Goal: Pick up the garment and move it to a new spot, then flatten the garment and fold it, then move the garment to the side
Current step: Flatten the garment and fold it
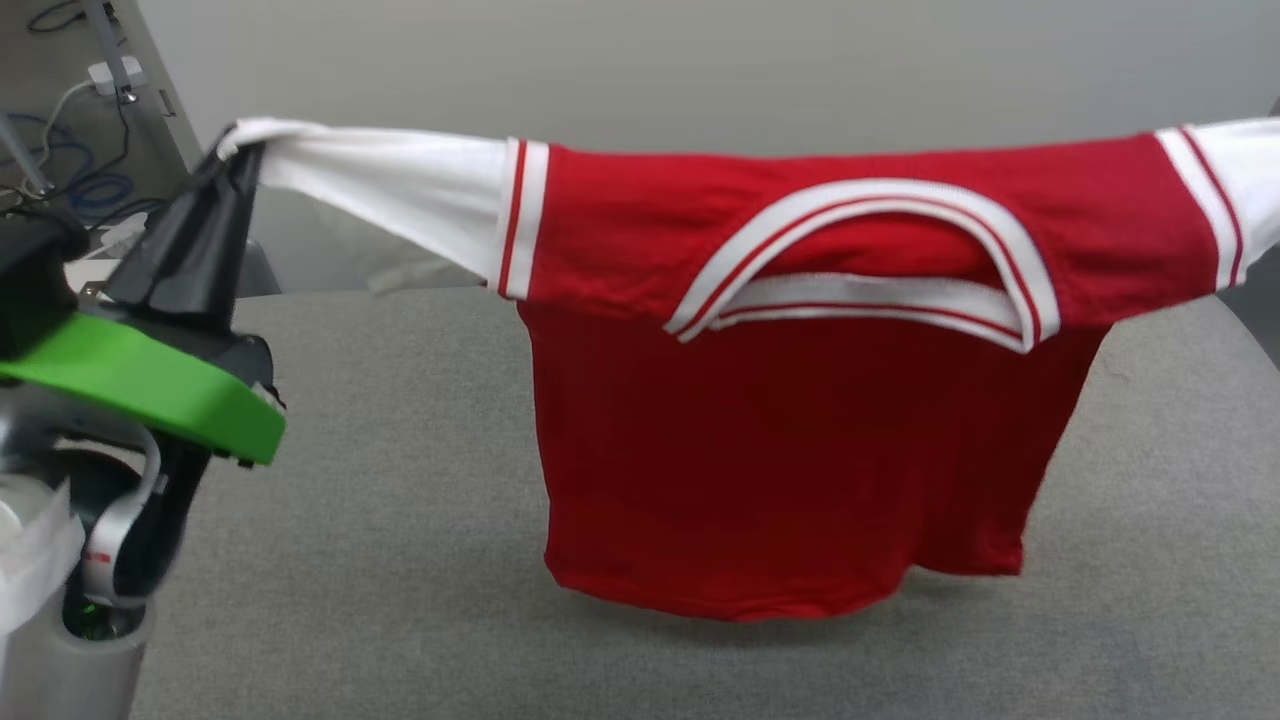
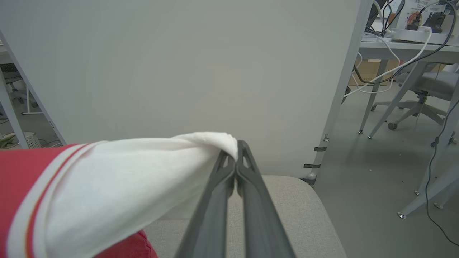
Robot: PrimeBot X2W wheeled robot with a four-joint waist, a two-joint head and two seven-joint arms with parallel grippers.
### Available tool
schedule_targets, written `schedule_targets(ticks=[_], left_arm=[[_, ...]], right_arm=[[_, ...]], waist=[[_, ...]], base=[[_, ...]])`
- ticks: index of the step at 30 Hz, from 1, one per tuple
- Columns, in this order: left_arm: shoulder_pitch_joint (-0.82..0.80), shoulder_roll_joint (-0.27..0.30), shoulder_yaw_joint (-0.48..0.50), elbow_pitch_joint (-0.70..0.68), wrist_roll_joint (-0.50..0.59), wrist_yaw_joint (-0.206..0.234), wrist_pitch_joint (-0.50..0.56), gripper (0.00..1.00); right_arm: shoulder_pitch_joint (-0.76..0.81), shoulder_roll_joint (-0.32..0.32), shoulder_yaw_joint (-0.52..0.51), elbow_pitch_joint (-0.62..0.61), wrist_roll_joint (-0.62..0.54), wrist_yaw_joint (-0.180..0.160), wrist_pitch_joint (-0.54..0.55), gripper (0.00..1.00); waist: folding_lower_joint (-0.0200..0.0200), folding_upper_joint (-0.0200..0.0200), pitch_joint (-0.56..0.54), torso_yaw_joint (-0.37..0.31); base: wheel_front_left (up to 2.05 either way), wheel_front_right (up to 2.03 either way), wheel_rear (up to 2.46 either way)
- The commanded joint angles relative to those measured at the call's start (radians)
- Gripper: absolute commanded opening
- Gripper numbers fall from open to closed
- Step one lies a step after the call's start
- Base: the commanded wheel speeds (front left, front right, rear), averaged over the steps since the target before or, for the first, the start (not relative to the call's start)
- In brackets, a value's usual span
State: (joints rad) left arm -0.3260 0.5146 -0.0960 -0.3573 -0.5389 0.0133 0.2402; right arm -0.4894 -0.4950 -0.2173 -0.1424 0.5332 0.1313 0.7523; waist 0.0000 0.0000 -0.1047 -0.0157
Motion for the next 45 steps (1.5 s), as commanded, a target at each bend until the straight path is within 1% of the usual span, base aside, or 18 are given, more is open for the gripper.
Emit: schedule_targets(ticks=[1,5,9,11,12,15,21,25,30,36,40,45], left_arm=[[-0.045,0.013,0.013,-0.007,-0.005,0.01,0.007,0.0],[-0.137,0.03,0.028,-0.004,-0.008,0.01,0.026,0.0],[-0.248,0.052,0.035,0.033,-0.009,-0.008,0.034,0.0],[-0.309,0.065,0.032,0.064,-0.009,-0.025,0.037,0.0],[-0.339,0.081,0.019,0.087,-0.002,-0.042,0.051,0.0],[-0.424,0.1,-0.006,0.143,0.003,-0.074,0.069,0.0],[-0.645,0.122,-0.041,0.269,0.022,-0.112,0.05,0.0],[-0.833,0.125,-0.072,0.37,0.041,-0.13,-0.013,0.0],[-1.084,0.111,-0.117,0.547,0.073,-0.139,-0.08,0.0],[-1.304,0.088,-0.165,0.765,0.103,-0.142,-0.199,0.0],[-1.356,0.072,-0.21,0.869,0.112,-0.143,-0.276,0.0],[-1.316,0.073,-0.287,0.956,0.072,-0.144,-0.346,0.0]], right_arm=[[-0.038,0.004,-0.001,0.008,-0.006,-0.001,-0.016,0.0],[-0.129,0.016,0.004,0.034,-0.017,-0.001,-0.051,0.0],[-0.223,0.015,0.024,0.074,-0.032,-0.001,-0.09,0.0],[-0.278,0.012,0.039,0.098,-0.04,-0.001,-0.112,0.0],[-0.309,0.01,0.05,0.114,-0.047,-0.001,-0.125,0.0],[-0.397,-0.002,0.09,0.16,-0.077,-0.001,-0.167,0.0],[-0.626,0.034,0.127,0.304,-0.122,-0.001,-0.251,0.0],[-0.8,0.065,0.154,0.421,-0.161,-0.001,-0.327,0.0],[-1.012,0.097,0.177,0.585,-0.231,-0.001,-0.442,0.0],[-1.192,0.139,0.145,0.773,-0.31,-0.001,-0.598,0.0],[-1.246,0.163,0.137,0.869,-0.327,-0.001,-0.678,0.0],[-1.218,0.17,0.177,0.955,-0.307,-0.001,-0.73,0.0]], waist=[[0.0,0.0,0.042,-0.024],[0.0,0.0,0.104,-0.038],[0.0,0.0,0.183,-0.042],[0.0,0.0,0.229,-0.043],[0.0,0.0,0.253,-0.044],[0.0,0.0,0.323,-0.049],[0.0,0.0,0.462,-0.053],[0.0,0.0,0.547,-0.056],[0.0,0.0,0.641,-0.054],[0.0,0.0,0.709,-0.049],[0.0,0.0,0.74,-0.041],[0.0,0.0,0.749,-0.026]], base=[[0.0,0.0,0.0],[0.0,0.0,0.0],[0.0,0.0,0.0],[0.0,0.0,0.0],[0.0,0.0,0.0],[0.0,0.0,0.0],[0.0,0.0,0.0],[0.0,0.0,0.0],[0.0,0.0,0.0],[0.0,0.0,0.0],[0.0,0.0,0.0],[0.0,0.0,0.0]])
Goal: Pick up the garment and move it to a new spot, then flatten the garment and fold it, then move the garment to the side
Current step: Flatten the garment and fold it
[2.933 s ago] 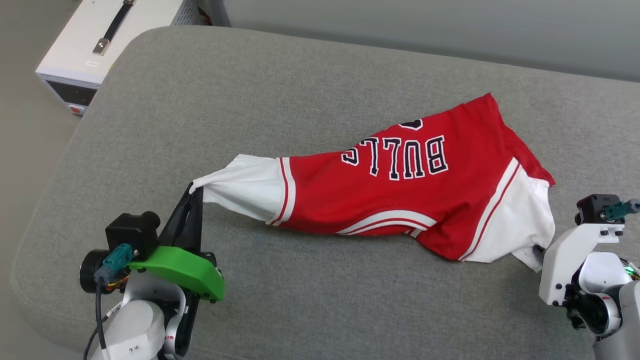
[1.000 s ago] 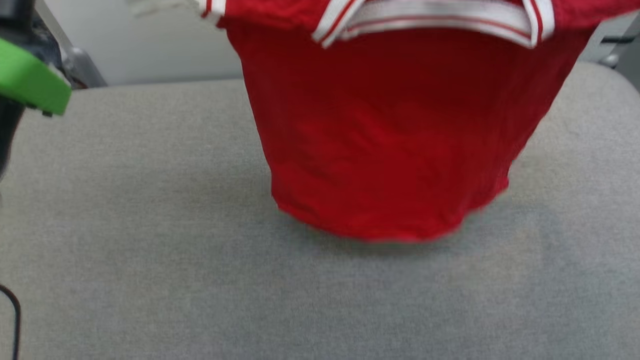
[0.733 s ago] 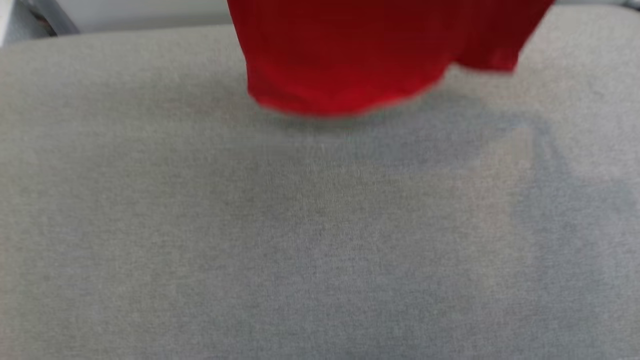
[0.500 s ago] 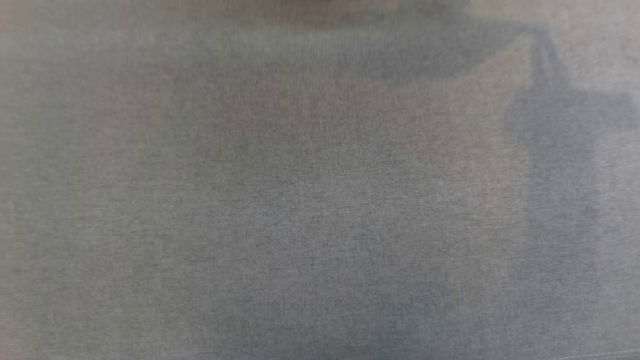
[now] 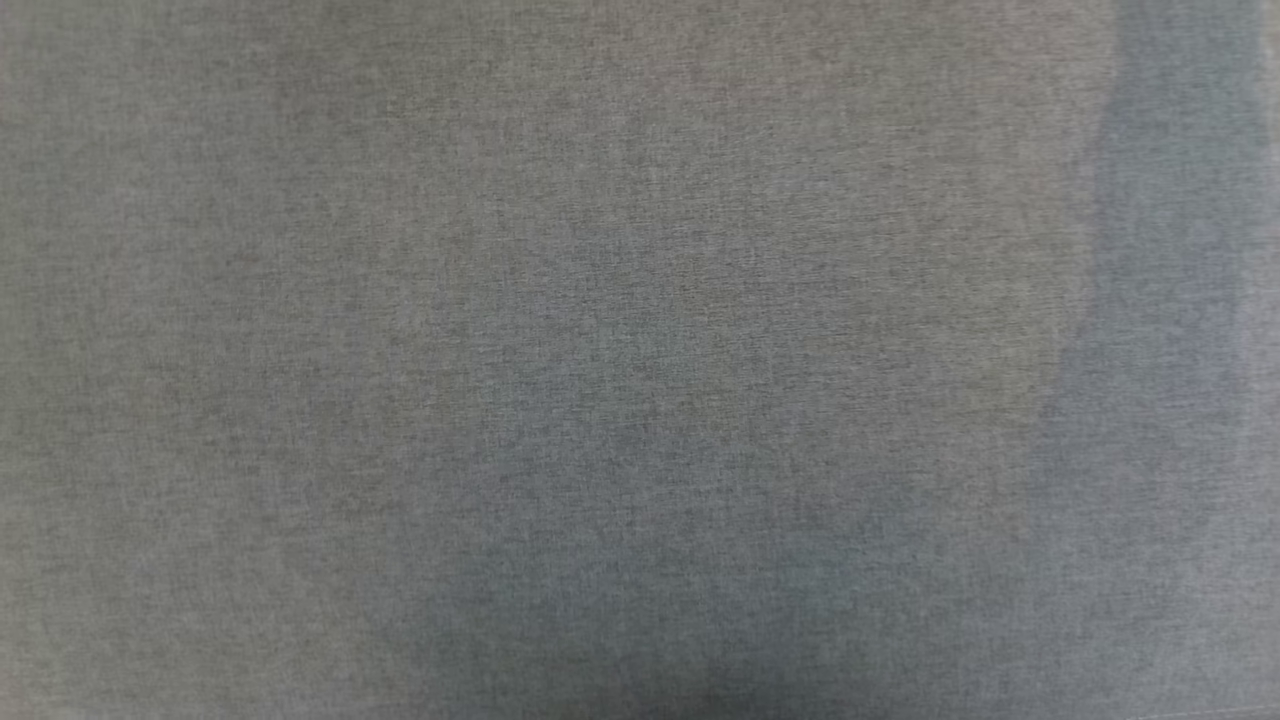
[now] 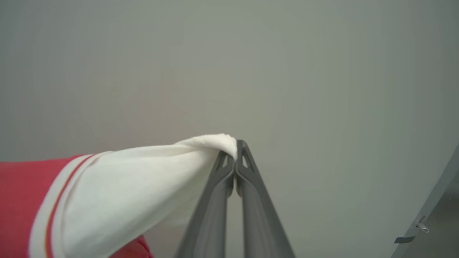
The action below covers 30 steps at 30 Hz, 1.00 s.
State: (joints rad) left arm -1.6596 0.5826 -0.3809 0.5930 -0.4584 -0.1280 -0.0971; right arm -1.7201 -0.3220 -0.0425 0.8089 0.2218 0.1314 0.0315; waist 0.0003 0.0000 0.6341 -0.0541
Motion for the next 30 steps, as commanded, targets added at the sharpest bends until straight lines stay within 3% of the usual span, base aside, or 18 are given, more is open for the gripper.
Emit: schedule_targets(ticks=[1,9,16,24,30], left_arm=[[0.036,0.005,-0.015,0.017,-0.019,-0.002,-0.019,0.0],[0.262,0.001,-0.071,0.084,-0.134,-0.003,-0.087,0.0],[0.554,-0.011,-0.074,0.099,-0.223,-0.003,-0.12,0.0],[0.876,-0.011,-0.125,0.013,-0.302,0.0,-0.063,0.0],[1.047,-0.017,-0.15,-0.066,-0.338,0.046,-0.009,0.0]], right_arm=[[0.025,-0.003,0.011,0.015,0.012,-0.001,-0.015,0.0],[0.214,-0.035,0.141,0.061,0.122,-0.001,-0.028,0.0],[0.472,-0.091,0.249,0.036,0.272,-0.001,0.031,0.0],[0.76,-0.168,0.325,-0.053,0.425,-0.001,0.141,0.0],[0.955,-0.228,0.345,-0.113,0.493,-0.001,0.23,0.0]], waist=[[-0.0003,0.0,0.008,0.015],[-0.0003,0.0,-0.063,0.021],[-0.0003,0.0,-0.192,0.022],[-0.0003,0.0,-0.346,0.034],[-0.0003,0.0,-0.439,0.047]], base=[[0.0,0.0,0.0],[0.0,0.0,0.0],[0.0,0.0,0.0],[0.0,0.0,0.0],[0.0,0.0,0.0]])
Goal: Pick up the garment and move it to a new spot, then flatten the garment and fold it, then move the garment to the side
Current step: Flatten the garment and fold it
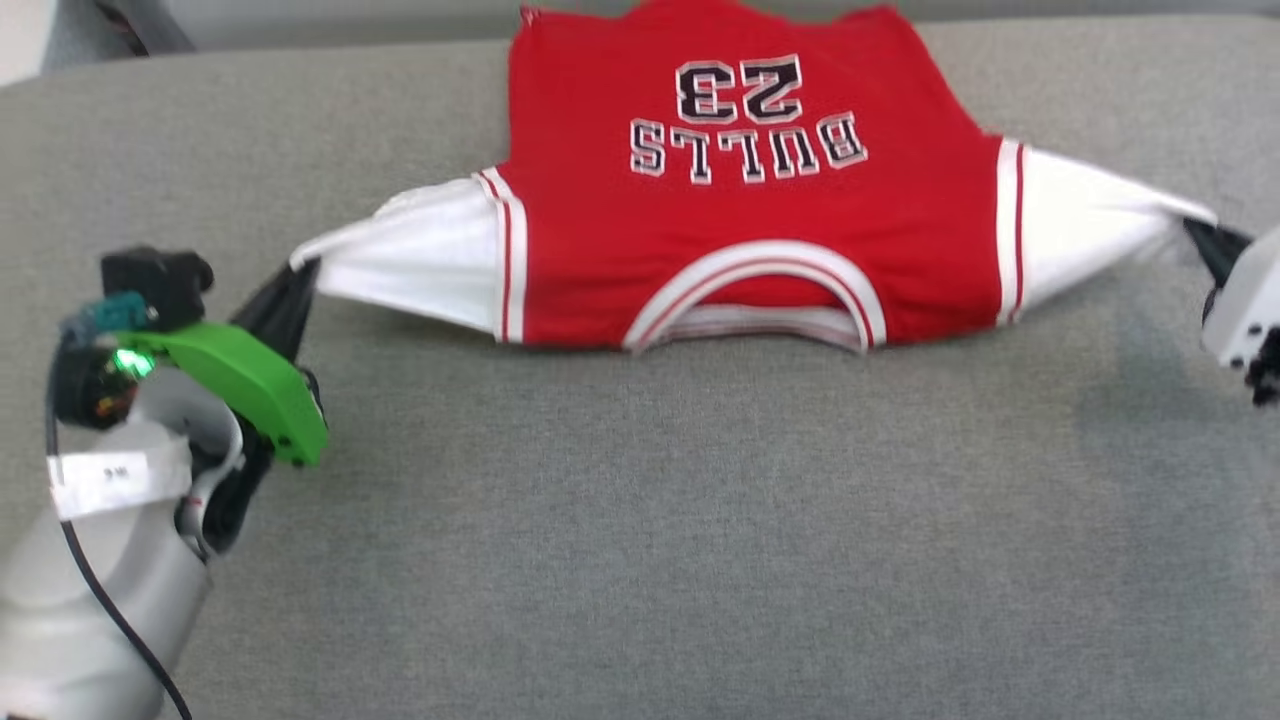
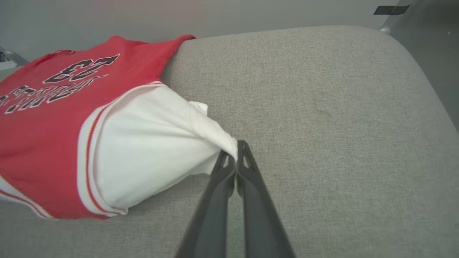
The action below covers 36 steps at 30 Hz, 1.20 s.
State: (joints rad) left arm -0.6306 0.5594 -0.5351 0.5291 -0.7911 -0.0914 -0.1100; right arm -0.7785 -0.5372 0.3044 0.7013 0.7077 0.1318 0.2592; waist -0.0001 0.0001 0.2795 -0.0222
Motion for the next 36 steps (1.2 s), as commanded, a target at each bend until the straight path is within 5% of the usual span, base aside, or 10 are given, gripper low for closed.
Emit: schedule_targets(ticks=[1,21,26,33,34,35,36], left_arm=[[0.04,0.008,0.0,-0.014,-0.012,0.015,0.017,0.0],[0.502,0.1,-0.042,-0.35,-0.176,0.165,0.248,0.0],[0.656,0.142,-0.01,-0.509,-0.253,0.221,0.254,0.0],[0.631,0.149,-0.021,-0.563,-0.236,0.224,0.272,0.0],[0.623,0.15,-0.027,-0.575,-0.23,0.224,0.28,0.0],[0.616,0.15,-0.032,-0.587,-0.226,0.222,0.287,0.0],[0.609,0.153,-0.04,-0.603,-0.223,0.218,0.301,0.0]], right_arm=[[0.038,-0.018,-0.005,-0.014,0.017,-0.001,0.014,0.0],[0.527,-0.025,-0.234,-0.26,0.049,-0.001,0.258,0.0],[0.755,0.054,-0.445,-0.51,-0.012,-0.001,0.464,0.0],[0.768,0.117,-0.504,-0.633,-0.068,-0.001,0.53,0.0],[0.763,0.114,-0.502,-0.657,-0.089,-0.001,0.523,0.45],[0.762,0.109,-0.492,-0.671,-0.105,-0.001,0.526,1.0],[0.76,0.099,-0.472,-0.693,-0.119,-0.001,0.53,1.0]], waist=[[0.0001,-0.0001,-0.095,0.016],[0.0001,-0.0001,-0.289,0.021],[0.0001,-0.0001,-0.289,0.02],[0.0001,-0.0001,-0.239,0.031],[0.0001,-0.0001,-0.226,0.035],[0.0001,-0.0001,-0.216,0.039],[0.0001,-0.0001,-0.203,0.044]], base=[[0.0,0.0,0.0],[0.0,0.0,0.0],[0.0,0.0,0.0],[0.0,0.0,0.0],[0.0,0.0,0.0],[0.0,0.0,0.0],[0.0,0.0,0.0]])
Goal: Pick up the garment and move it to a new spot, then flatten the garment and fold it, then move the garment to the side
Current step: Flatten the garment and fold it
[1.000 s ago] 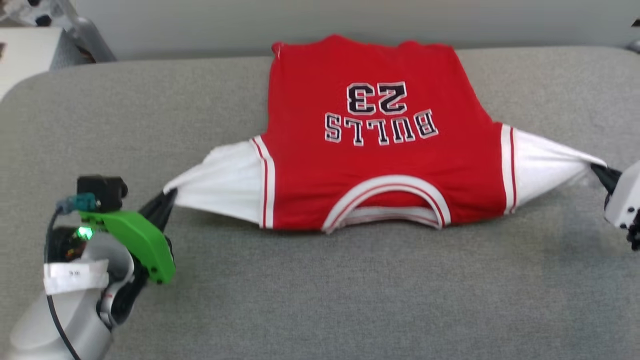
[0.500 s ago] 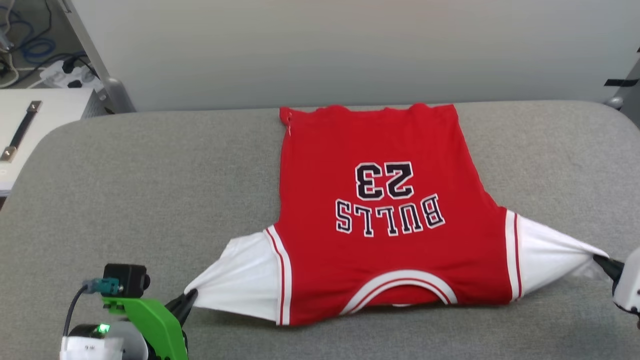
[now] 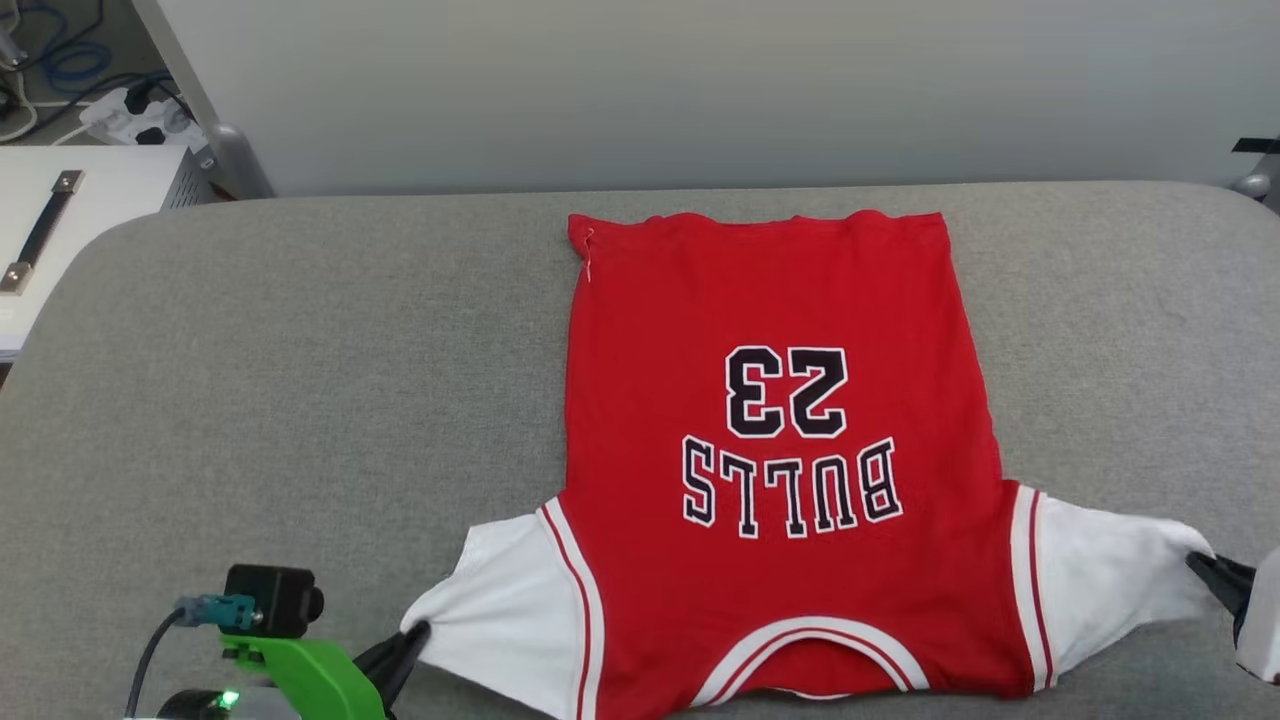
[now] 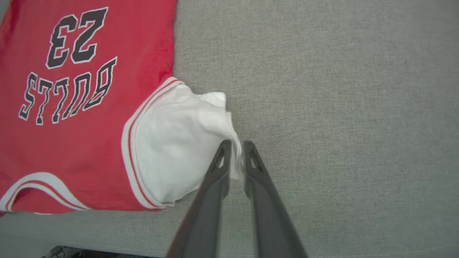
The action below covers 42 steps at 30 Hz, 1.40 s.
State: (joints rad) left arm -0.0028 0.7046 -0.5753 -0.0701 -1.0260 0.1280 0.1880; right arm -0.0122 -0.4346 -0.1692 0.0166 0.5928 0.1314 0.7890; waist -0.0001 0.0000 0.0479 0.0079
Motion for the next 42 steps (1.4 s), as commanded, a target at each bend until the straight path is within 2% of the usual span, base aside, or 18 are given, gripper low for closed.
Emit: schedule_targets(ticks=[1,9,16,17,22,27,35,42], left_arm=[[-0.024,0.011,-0.003,-0.017,0.015,-0.001,0.012,0.0],[-0.058,0.034,-0.017,-0.192,0.023,0.063,0.103,0.0],[-0.088,0.063,-0.025,-0.297,0.051,0.1,0.158,0.0],[-0.109,0.06,-0.031,-0.321,0.066,0.099,0.164,0.0],[-0.134,0.025,-0.021,-0.358,0.058,0.088,0.137,0.0],[-0.163,0.01,-0.03,-0.359,0.077,0.072,0.127,0.0],[-0.182,-0.012,-0.043,-0.341,0.09,0.053,0.11,0.0],[-0.19,-0.032,-0.055,-0.328,0.094,0.045,0.101,0.0]], right_arm=[[-0.013,-0.003,0.008,-0.022,-0.006,-0.001,0.004,1.0],[-0.194,-0.01,0.024,-0.095,-0.001,-0.001,0.083,1.0],[-0.481,-0.015,0.036,-0.015,-0.04,-0.001,0.198,1.0],[-0.603,-0.025,0.05,0.041,-0.076,-0.001,0.243,1.0],[-0.757,-0.096,0.129,0.138,-0.163,-0.001,0.307,1.0],[-0.895,-0.093,0.097,0.275,-0.241,-0.001,0.32,1.0],[-1.025,-0.088,0.038,0.411,-0.323,-0.001,0.297,1.0],[-1.051,-0.073,0.013,0.48,-0.363,-0.001,0.272,1.0]], waist=[[0.0001,0.0,0.039,0.018],[0.0001,0.0,0.196,0.086],[0.0001,0.0,0.345,0.16],[0.0001,0.0,0.4,0.199],[0.0001,0.0,0.469,0.244],[0.0001,0.0,0.511,0.288],[0.0001,0.0,0.549,0.333],[0.0001,0.0,0.561,0.343]], base=[[0.0,0.0,0.0],[0.0,0.0,0.0],[0.0,0.0,0.0],[0.0,0.0,0.0],[0.0,0.0,0.0],[0.0,0.0,0.0],[0.0,0.0,0.0],[0.0,0.0,0.0]])
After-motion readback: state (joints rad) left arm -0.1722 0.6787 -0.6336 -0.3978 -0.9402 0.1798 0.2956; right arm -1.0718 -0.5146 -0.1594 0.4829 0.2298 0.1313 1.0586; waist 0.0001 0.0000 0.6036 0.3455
